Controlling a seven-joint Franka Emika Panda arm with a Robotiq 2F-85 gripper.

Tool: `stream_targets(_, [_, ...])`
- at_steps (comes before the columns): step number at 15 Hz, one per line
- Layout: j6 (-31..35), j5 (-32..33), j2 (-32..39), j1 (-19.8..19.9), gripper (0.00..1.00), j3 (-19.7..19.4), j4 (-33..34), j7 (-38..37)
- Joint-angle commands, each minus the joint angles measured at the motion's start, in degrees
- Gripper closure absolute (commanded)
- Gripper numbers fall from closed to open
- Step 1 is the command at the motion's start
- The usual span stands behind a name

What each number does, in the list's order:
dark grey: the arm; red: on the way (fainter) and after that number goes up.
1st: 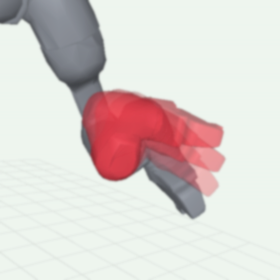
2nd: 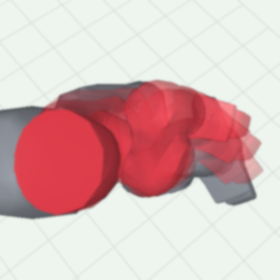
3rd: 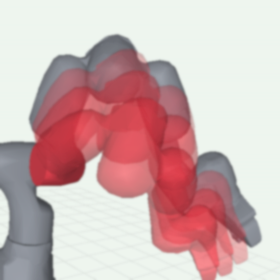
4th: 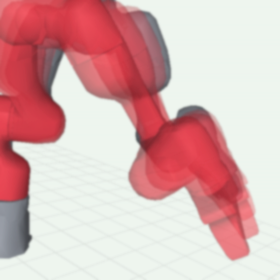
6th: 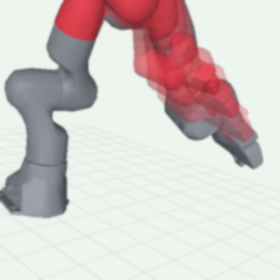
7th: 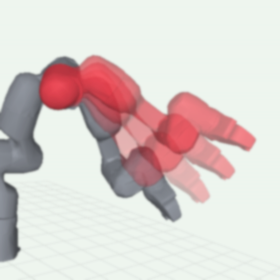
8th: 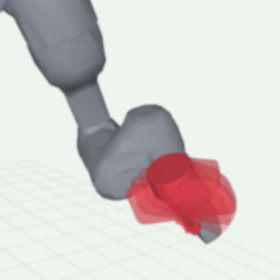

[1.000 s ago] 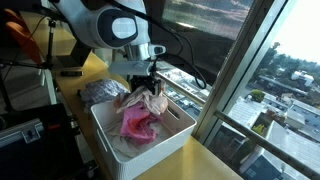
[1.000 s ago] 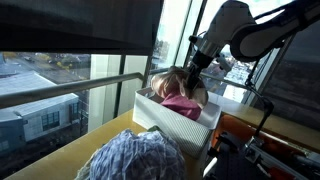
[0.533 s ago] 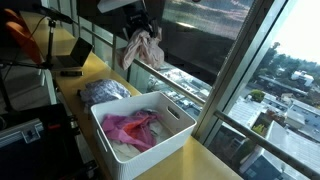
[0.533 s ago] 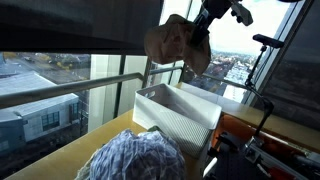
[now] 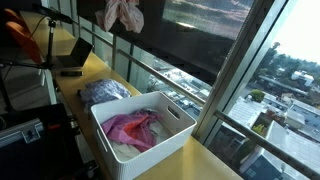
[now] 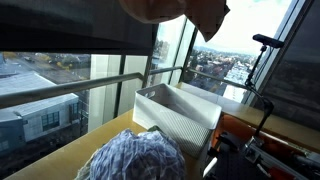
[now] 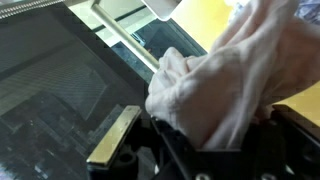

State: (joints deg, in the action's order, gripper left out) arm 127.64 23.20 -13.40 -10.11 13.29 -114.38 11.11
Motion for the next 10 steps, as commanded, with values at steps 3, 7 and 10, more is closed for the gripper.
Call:
stream_targets(3, [-0.1,-1.8,3.6,-1.3,1.00,0.7,-4.3,-2.6])
stream_targets(7, [1.5,-4.3,7.4,-1.1,1.00,0.0,-9.9,-4.5])
stream_targets(10, [2.6,-5.4,10.6,-1.0,1.00,-0.3,-13.5,-6.4])
